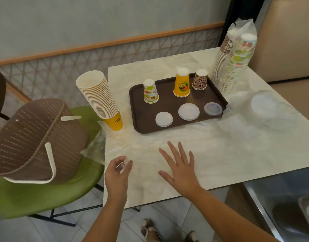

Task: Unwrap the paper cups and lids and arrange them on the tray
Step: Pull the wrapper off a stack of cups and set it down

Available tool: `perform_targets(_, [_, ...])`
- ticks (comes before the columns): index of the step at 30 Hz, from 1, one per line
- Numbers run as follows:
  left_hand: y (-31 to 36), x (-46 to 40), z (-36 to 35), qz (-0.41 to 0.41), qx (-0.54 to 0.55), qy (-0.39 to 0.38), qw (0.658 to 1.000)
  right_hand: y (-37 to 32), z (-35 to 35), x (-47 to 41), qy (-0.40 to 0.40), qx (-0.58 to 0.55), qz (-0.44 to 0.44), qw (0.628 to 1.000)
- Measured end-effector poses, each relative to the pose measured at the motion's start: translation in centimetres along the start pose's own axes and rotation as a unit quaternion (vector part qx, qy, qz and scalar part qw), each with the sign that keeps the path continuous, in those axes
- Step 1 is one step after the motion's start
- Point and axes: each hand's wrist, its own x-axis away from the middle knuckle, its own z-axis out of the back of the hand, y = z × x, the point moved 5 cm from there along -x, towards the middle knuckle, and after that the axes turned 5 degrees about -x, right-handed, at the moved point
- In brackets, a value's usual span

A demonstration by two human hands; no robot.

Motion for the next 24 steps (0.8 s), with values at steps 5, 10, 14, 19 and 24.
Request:
perform_targets(5, [0.2, 0.1, 1.4, -0.053, -0.080, 0.002, 0.995, 1.8, -2.6, 0.3, -0.057, 0.079, -0.012, 0.995])
perform_targets(10, [-0.6, -0.2, 2.9, -0.064, -0.112, 0.016, 0.991, 4.9, -2.9, 1.0, -0.100, 0.111, -0.038, 0.988])
perform_targets(14, [-1.8, -0.4, 4.5, -0.051, -0.151, 0.035, 0.987, 6.2, -2.1, 0.8, -0.102, 0.110, -0.052, 0.987])
perform_targets(19, [1.5, 0.7, 4.7, -0.233, -0.297, 0.056, 0.924, 7.0, -1.7, 0.9, -0.106, 0.113, -0.039, 0.987])
perform_targets(24, [2.1, 2.5, -2.7, -0.385, -0.437, -0.104, 0.807, 6.9, -1.7, 0.9, -0.109, 0.112, -0.043, 0.987])
